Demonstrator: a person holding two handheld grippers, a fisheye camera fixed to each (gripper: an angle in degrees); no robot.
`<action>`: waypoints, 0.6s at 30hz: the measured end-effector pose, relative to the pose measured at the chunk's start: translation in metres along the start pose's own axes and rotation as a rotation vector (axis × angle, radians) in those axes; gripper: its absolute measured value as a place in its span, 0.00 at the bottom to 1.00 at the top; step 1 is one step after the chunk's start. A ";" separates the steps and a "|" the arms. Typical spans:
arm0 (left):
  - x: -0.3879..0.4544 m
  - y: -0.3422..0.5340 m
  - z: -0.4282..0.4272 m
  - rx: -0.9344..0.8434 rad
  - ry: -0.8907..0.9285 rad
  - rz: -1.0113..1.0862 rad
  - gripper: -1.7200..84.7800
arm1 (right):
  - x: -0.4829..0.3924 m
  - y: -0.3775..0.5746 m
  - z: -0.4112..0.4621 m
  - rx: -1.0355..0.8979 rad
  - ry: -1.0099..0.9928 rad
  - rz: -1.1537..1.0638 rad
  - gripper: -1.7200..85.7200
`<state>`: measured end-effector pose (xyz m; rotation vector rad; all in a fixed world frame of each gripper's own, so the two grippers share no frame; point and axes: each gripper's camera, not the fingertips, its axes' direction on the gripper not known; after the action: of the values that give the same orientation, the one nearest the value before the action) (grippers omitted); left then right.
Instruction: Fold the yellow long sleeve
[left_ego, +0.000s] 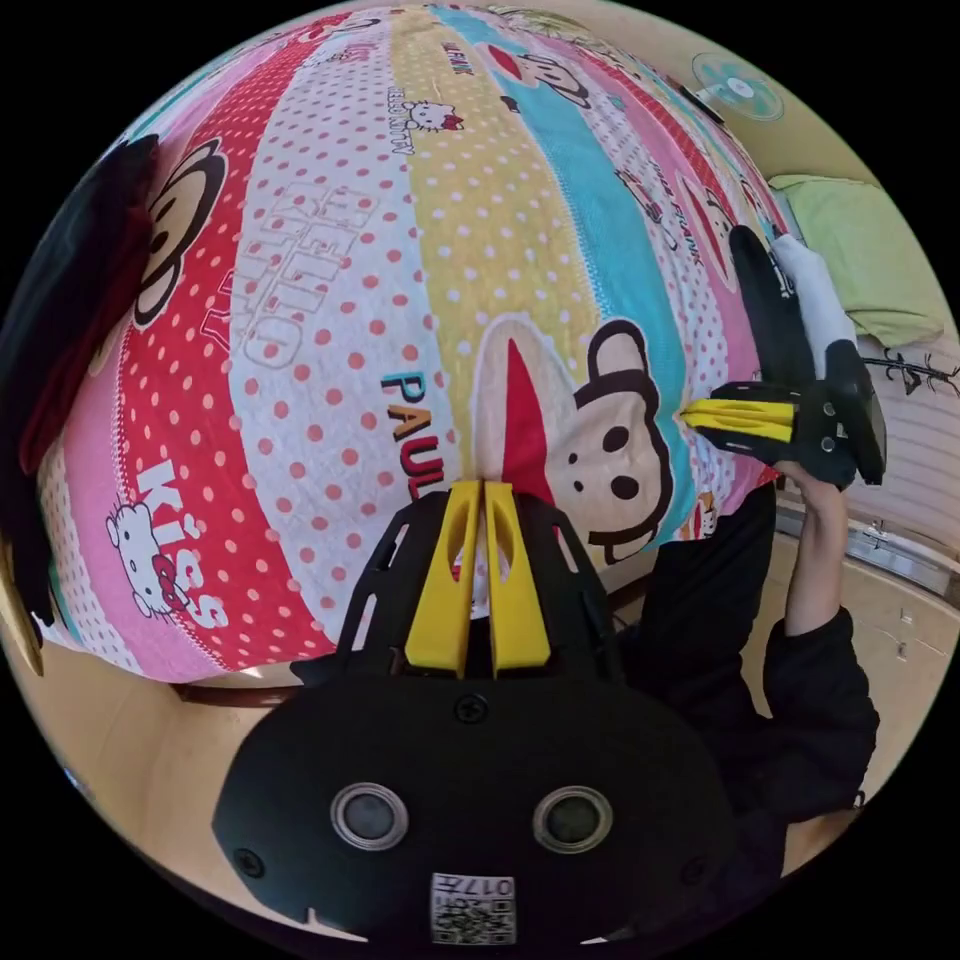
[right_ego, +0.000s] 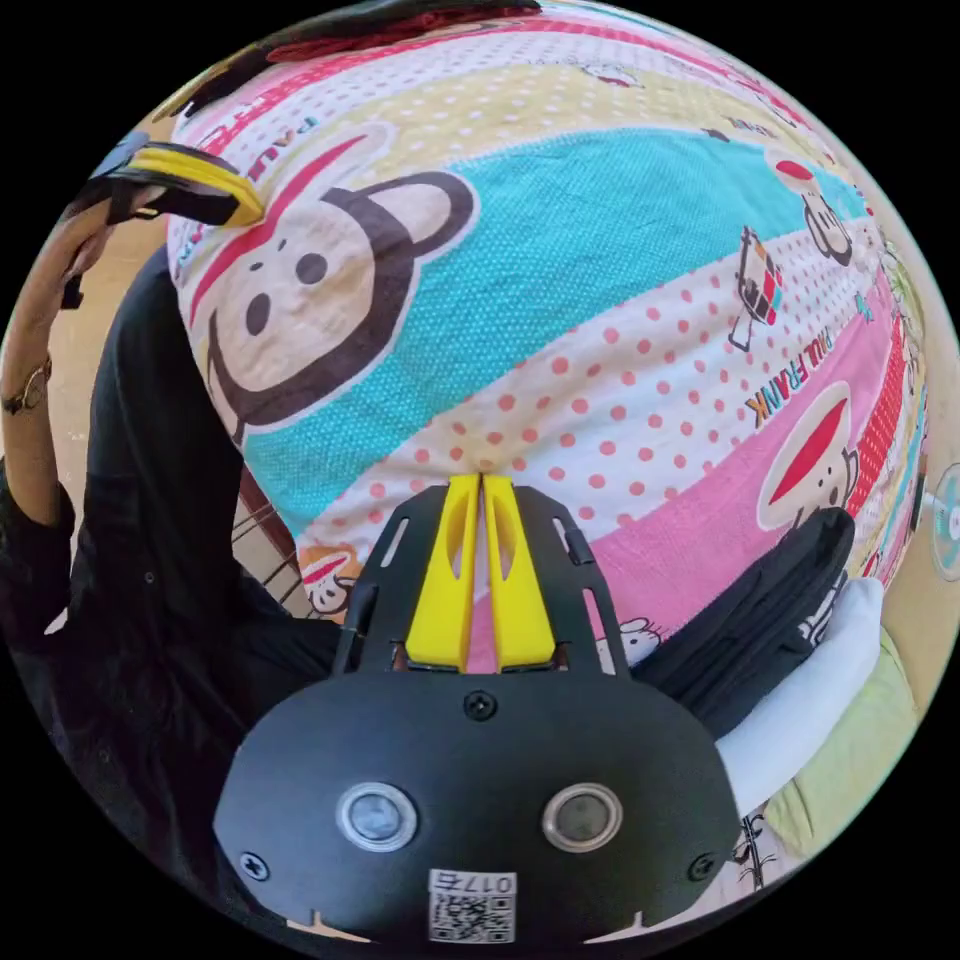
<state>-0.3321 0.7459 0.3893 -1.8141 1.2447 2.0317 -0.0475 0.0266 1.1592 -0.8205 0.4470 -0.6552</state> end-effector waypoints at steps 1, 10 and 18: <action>-0.005 0.003 0.003 0.025 0.026 -0.020 0.01 | 0.008 -0.015 -0.019 -0.070 -0.039 -0.012 0.02; -0.039 0.078 -0.002 0.353 0.212 0.116 0.01 | 0.041 -0.078 -0.098 -0.265 -0.179 -0.066 0.02; -0.159 0.121 -0.183 0.547 -0.474 -0.087 0.01 | 0.040 -0.067 -0.155 -0.172 -0.197 -0.036 0.03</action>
<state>-0.2251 0.6125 0.5992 -1.0486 1.3577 1.7010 -0.1353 -0.1157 1.1127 -1.0481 0.3125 -0.5672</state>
